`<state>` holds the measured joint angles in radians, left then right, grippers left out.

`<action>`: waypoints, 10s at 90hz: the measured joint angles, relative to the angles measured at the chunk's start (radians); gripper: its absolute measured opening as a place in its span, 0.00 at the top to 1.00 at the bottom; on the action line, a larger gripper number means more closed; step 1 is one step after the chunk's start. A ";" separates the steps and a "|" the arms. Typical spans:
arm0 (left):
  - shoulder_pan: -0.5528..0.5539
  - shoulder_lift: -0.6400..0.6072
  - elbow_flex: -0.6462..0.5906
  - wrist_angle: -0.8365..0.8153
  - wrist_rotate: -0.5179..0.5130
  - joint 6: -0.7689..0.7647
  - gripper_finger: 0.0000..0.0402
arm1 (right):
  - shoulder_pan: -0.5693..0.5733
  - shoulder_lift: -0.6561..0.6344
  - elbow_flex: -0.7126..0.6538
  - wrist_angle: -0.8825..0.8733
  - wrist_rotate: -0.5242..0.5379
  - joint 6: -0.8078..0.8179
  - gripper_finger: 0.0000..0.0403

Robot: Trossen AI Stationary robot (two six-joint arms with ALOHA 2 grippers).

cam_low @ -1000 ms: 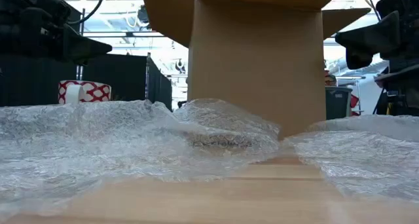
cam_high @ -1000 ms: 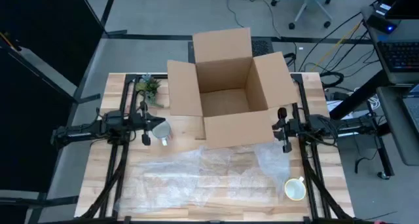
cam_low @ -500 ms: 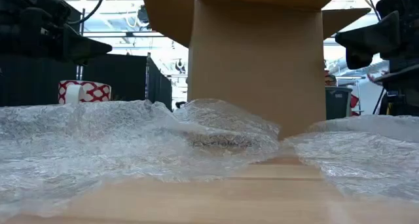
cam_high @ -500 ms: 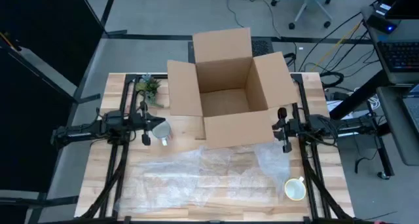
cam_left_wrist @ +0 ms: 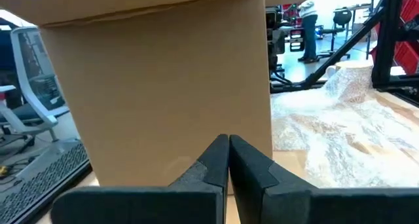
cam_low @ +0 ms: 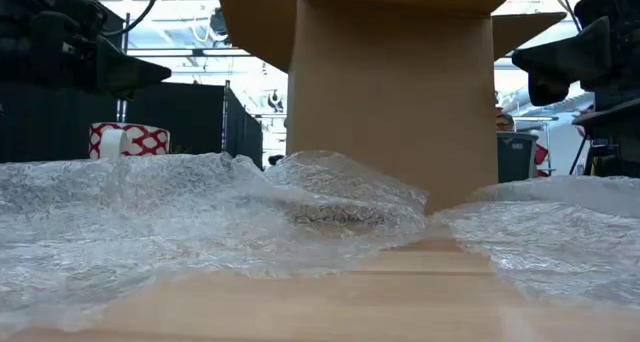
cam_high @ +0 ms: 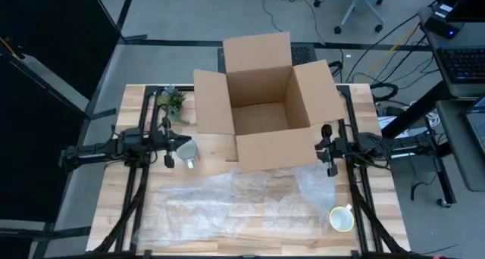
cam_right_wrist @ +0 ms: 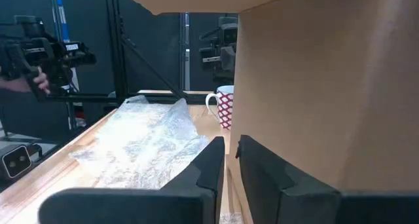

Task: Wrap mug
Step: Move the left bubble wrap to the top left, then wrap the yellow mug with the bubble wrap

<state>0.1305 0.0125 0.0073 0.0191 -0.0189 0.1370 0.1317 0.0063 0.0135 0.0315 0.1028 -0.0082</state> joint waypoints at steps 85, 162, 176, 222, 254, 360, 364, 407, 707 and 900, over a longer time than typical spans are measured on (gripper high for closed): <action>-0.085 0.189 0.323 -0.075 -0.011 -0.315 1.00 | 0.000 -0.001 0.000 0.192 0.001 0.310 0.92; -0.554 0.934 1.135 -0.899 -0.162 -0.607 1.00 | 0.152 0.704 0.875 -0.257 -0.446 0.377 0.92; -0.677 0.983 1.135 -0.891 -0.200 -0.704 1.00 | 0.300 0.886 1.006 -0.414 -0.365 0.454 0.92; -0.833 1.402 1.132 -0.791 -0.224 -0.932 1.00 | 0.670 1.225 1.094 -0.690 0.207 0.678 0.92; -0.717 1.500 1.132 -0.791 -0.063 -0.829 0.87 | 0.668 1.489 1.094 -0.684 0.206 0.678 0.92; -0.696 1.747 1.349 -1.184 -0.226 -0.845 1.00 | 0.654 1.814 1.094 -0.320 0.206 0.658 0.92; -0.713 1.709 1.388 -1.272 -0.259 -0.886 1.00 | 0.654 1.814 1.094 -0.318 0.206 0.658 0.92; -0.831 1.318 1.520 -1.595 -0.672 -1.149 1.00 | 0.633 1.814 1.094 -0.287 0.206 0.622 0.92; -0.602 1.947 1.109 0.189 -0.289 -0.460 0.46 | 0.422 1.901 1.414 -0.755 0.100 0.375 0.99; -0.645 1.911 1.117 -0.595 -0.414 -0.875 0.46 | 0.386 2.067 1.511 -1.162 0.048 0.564 0.99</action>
<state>-0.5141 1.9240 1.1240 -0.5757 -0.4329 -0.7384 0.5175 2.0736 1.5249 -1.1302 0.1509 0.5561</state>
